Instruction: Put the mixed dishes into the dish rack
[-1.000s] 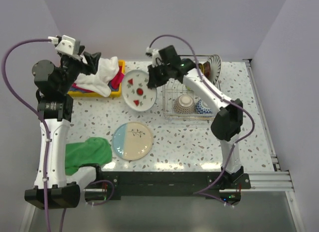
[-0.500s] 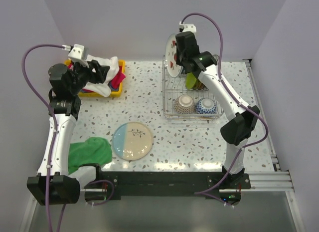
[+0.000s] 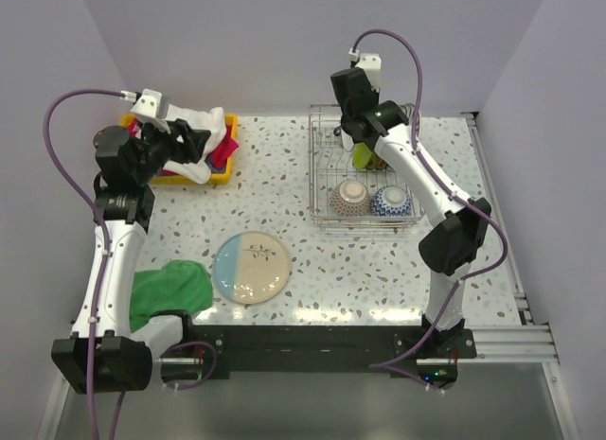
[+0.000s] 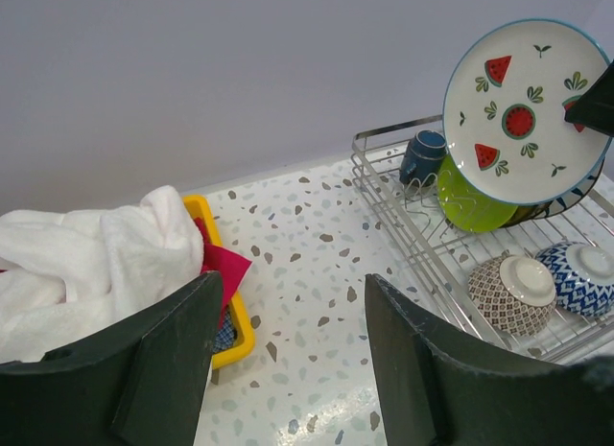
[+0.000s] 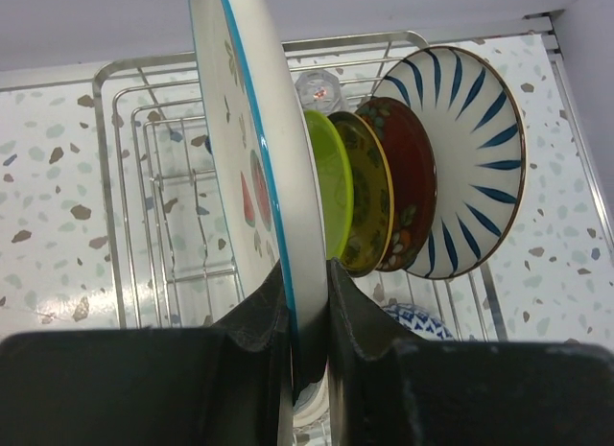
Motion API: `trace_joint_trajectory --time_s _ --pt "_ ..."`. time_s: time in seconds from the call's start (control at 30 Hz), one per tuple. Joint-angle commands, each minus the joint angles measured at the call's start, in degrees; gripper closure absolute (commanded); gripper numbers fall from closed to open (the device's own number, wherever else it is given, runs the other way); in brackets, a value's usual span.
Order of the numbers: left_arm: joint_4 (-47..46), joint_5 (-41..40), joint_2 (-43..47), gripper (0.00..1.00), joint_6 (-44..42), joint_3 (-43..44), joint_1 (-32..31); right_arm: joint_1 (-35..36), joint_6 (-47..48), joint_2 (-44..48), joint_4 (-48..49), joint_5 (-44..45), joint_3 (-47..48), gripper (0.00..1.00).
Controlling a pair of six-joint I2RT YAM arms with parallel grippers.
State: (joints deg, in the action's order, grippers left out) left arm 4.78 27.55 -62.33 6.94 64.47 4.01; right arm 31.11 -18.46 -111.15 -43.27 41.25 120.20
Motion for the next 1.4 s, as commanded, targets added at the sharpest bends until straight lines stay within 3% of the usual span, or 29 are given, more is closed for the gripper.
trace_joint_trajectory --time_s 0.0,0.7,1.37 --pt "-1.96 0.84 1.59 0.35 0.97 -0.83 0.3 0.18 -3.51 2.52 4.51 4.54 -0.58 1.0" --pt "-1.44 1.37 1.15 0.35 0.79 -2.5 0.3 0.18 -6.06 0.24 4.07 5.06 -5.59 1.0" --pt "1.2 3.39 1.59 0.36 0.53 -5.4 0.21 0.35 -7.47 -6.97 3.89 2.25 -4.54 1.0"
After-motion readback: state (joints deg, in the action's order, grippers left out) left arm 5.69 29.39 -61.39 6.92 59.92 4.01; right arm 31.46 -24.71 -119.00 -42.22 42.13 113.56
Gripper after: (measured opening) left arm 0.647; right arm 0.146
